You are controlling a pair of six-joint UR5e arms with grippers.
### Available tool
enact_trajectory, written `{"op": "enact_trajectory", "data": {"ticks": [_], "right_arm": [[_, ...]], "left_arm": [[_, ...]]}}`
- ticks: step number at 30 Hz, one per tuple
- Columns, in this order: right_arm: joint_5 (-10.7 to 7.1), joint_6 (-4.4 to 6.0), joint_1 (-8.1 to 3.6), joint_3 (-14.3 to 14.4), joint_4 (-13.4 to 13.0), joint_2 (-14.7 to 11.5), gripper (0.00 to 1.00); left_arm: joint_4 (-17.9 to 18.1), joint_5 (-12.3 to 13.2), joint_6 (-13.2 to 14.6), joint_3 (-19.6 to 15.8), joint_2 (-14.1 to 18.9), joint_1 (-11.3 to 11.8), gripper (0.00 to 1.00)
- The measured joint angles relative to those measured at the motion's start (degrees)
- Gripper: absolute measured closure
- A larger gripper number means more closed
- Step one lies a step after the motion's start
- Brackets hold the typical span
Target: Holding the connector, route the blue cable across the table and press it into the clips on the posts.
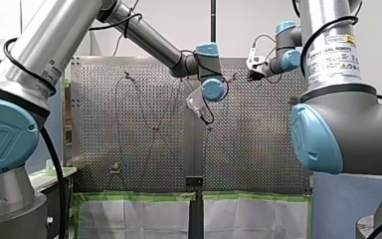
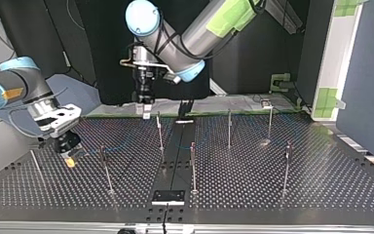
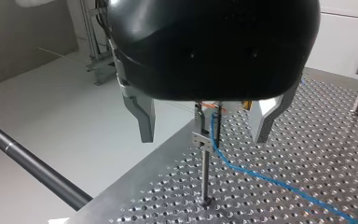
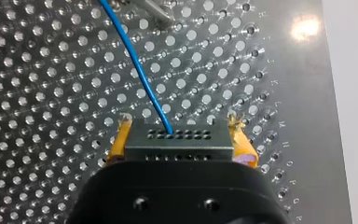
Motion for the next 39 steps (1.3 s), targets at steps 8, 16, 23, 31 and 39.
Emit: {"op": "enact_trajectory", "data": {"ticks": [8, 16, 23, 31, 39], "right_arm": [[0.02, -0.01, -0.35, -0.01, 0.00, 0.03, 1.00], [0.03, -0.01, -0.42, 0.00, 0.00, 0.03, 1.00], [0.07, 0.05, -0.48, -0.01, 0.00, 0.04, 1.00], [0.09, 0.05, -0.68, 0.00, -0.07, 0.12, 1.00], [0.09, 0.00, -0.80, 0.01, -0.09, 0.24, 1.00]], "left_arm": [[4.08, 1.02, 2.74, -4.08, -0.02, 0.35, 0.00], [8.31, 3.25, 3.13, -8.29, -0.03, 2.00, 0.00], [12.03, 6.66, 5.16, -12.01, -0.03, 5.47, 0.00], [16.56, 11.22, 6.84, -16.57, -0.01, 10.02, 0.00], [21.04, 15.66, 8.53, -21.02, 0.00, 14.47, 0.00]]}}
